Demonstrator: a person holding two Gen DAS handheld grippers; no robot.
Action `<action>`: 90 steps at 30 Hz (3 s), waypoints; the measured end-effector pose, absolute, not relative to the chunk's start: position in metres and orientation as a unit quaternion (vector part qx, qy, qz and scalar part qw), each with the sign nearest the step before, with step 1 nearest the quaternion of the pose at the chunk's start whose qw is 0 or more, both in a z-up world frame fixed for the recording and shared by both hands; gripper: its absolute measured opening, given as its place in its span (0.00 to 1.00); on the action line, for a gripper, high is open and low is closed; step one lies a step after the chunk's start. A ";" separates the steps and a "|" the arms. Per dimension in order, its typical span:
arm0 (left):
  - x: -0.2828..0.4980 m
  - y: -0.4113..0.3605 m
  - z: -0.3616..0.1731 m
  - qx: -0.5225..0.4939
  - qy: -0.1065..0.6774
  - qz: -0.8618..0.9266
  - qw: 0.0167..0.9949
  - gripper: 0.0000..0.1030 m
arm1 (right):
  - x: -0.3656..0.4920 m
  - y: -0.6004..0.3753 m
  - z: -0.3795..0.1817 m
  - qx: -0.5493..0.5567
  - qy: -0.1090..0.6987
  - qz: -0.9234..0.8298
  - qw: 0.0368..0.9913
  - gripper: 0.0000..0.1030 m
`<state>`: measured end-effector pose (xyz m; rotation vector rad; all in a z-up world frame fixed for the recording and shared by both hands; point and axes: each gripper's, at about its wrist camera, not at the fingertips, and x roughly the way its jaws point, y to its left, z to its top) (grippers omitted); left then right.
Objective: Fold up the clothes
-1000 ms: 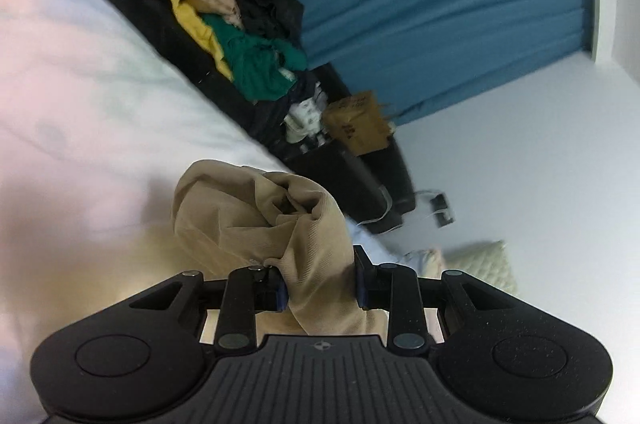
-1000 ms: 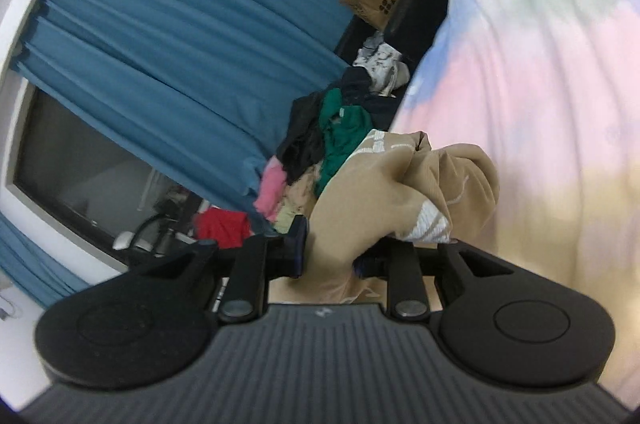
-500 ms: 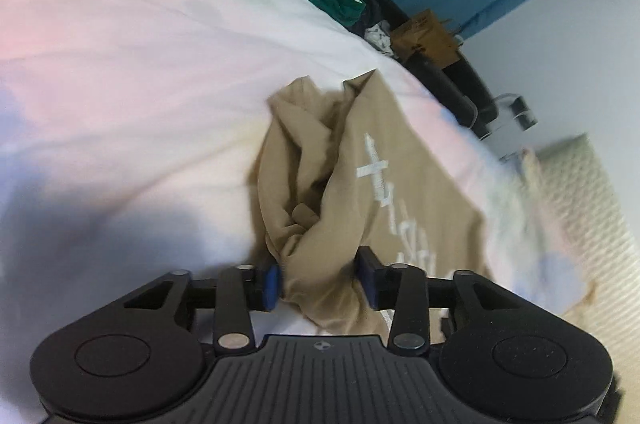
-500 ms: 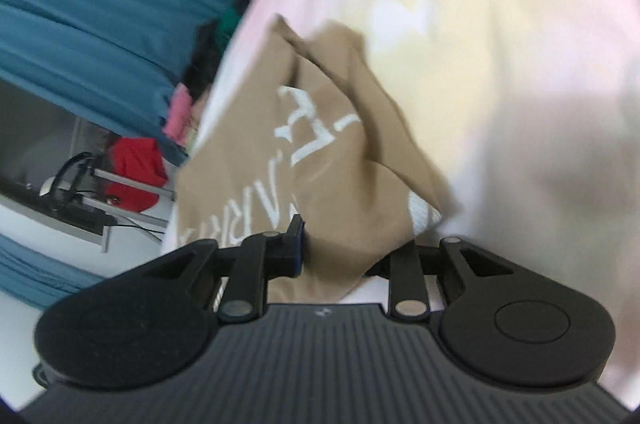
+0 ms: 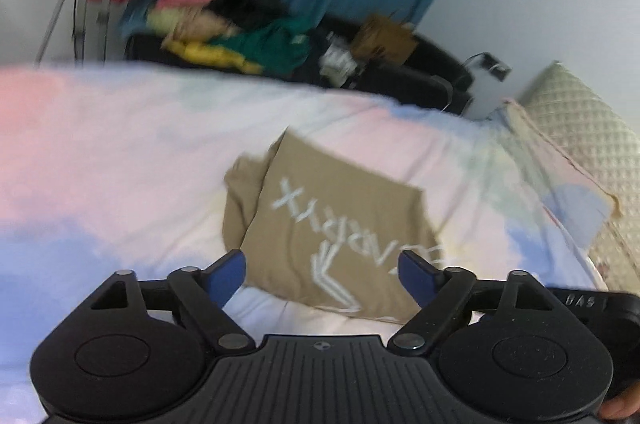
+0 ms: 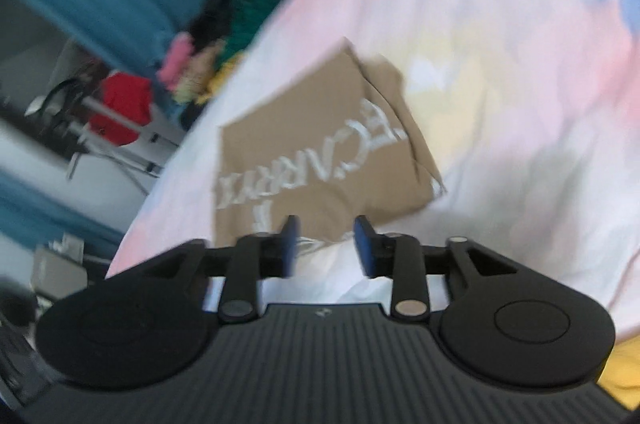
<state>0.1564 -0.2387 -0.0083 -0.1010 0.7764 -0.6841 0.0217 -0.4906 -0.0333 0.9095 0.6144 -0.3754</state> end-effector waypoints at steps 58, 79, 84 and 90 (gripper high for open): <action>-0.052 -0.076 0.016 0.032 0.152 -0.292 0.944 1.00 | -0.099 -0.291 -0.014 0.086 0.119 -0.204 0.968 1.00; -0.058 -0.085 0.014 0.038 0.150 -0.292 0.944 1.00 | -0.100 -0.292 -0.016 0.094 0.125 -0.203 0.967 1.00; -0.060 -0.084 0.014 0.037 0.148 -0.287 0.946 1.00 | -0.100 -0.291 -0.016 0.094 0.125 -0.205 0.966 1.00; -0.060 -0.082 0.014 0.035 0.143 -0.277 0.949 1.00 | -0.099 -0.291 -0.016 0.095 0.126 -0.206 0.966 1.00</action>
